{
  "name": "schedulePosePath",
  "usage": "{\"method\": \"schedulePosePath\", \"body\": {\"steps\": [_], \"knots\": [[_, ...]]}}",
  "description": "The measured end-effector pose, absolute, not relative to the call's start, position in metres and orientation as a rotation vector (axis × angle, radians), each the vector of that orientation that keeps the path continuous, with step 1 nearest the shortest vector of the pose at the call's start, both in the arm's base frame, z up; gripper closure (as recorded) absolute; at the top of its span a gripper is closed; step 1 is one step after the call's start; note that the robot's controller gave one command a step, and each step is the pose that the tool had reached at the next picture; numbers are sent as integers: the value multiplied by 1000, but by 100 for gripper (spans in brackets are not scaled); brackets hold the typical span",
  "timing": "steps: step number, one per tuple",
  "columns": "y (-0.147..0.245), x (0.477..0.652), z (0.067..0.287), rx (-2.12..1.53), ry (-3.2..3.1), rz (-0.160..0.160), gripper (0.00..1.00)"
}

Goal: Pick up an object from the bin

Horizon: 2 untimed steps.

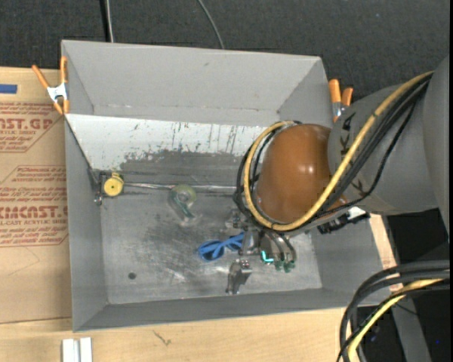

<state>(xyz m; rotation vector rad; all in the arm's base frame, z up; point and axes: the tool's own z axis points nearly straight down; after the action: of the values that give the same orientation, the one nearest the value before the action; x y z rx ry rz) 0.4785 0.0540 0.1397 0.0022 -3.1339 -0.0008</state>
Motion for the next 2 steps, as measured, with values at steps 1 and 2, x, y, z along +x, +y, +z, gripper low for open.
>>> {"method": "schedulePosePath", "body": {"steps": [1,2], "knots": [[42,515,70,-31,-3151,-4,0],[43,515,75,-30,-3147,-4,100]]}}
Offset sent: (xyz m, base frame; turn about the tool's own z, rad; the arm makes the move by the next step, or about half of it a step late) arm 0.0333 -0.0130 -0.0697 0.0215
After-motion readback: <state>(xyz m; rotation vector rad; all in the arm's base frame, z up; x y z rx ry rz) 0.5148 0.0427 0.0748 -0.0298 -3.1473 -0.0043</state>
